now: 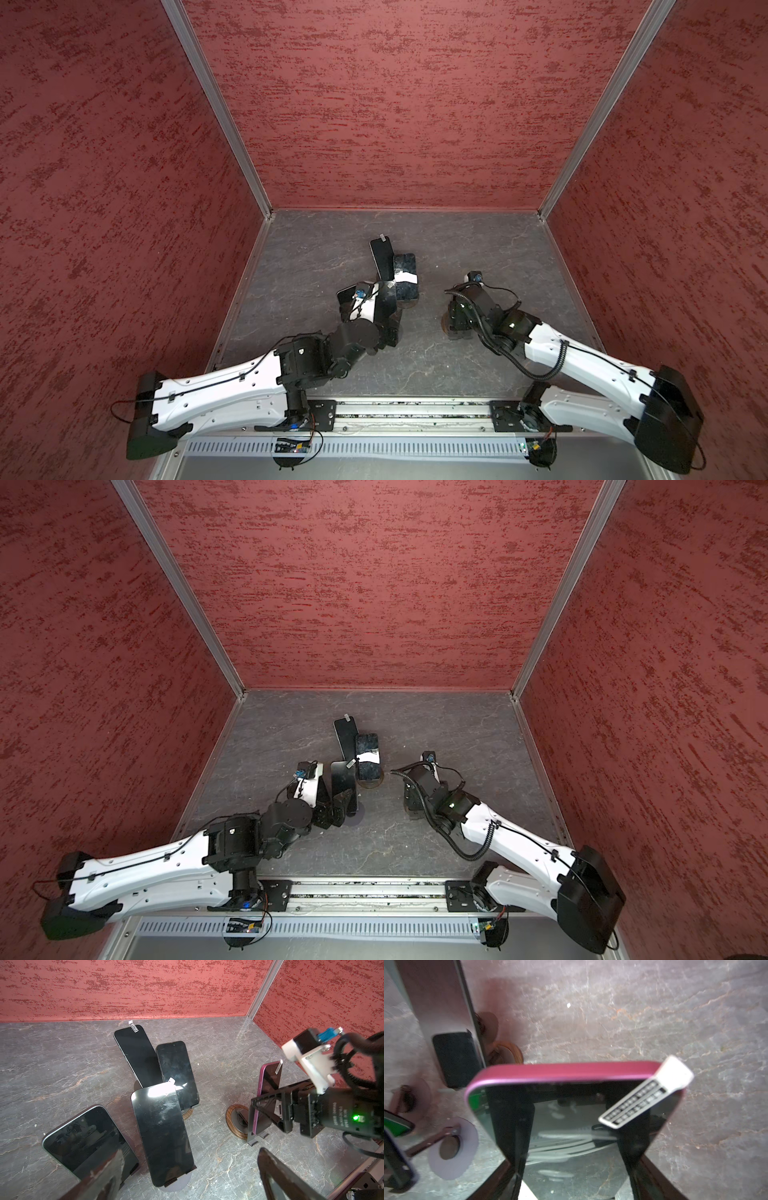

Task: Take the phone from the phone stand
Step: 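Lift the pink-framed phone up off the stand with the right gripper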

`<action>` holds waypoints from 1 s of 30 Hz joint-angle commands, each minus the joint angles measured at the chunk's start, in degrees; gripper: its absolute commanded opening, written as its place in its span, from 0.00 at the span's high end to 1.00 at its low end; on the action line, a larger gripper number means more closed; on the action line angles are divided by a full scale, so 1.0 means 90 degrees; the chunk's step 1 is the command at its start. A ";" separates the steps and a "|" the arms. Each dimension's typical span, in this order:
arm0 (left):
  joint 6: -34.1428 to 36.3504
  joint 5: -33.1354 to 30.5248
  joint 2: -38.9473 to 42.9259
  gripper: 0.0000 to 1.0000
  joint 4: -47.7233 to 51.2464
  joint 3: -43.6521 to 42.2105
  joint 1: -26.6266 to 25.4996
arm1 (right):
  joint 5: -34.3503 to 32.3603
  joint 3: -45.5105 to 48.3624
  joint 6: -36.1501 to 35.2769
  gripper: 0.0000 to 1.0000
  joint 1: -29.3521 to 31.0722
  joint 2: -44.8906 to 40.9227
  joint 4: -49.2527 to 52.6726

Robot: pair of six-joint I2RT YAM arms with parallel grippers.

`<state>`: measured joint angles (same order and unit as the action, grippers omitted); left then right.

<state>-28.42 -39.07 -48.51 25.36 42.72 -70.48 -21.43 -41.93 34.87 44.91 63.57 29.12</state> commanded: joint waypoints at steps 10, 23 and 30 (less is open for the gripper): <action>-0.0134 -0.0204 0.0251 0.00 0.0240 -0.0232 -0.0011 | -0.0221 -0.1559 -0.0528 0.49 0.0030 0.0662 0.0055; -0.0237 -0.0452 0.0522 0.00 0.0423 -0.0359 0.0016 | -0.0284 -0.2904 -0.1125 0.49 -0.0289 0.2633 0.0202; -0.0224 -0.0572 0.0529 0.00 0.0482 -0.0362 0.0067 | 0.0472 -0.3207 -0.1322 0.49 -0.0945 0.3381 0.0060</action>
<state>-30.15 -42.70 -44.18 28.73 40.12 -70.24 -19.42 -68.07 24.18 38.33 93.14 30.57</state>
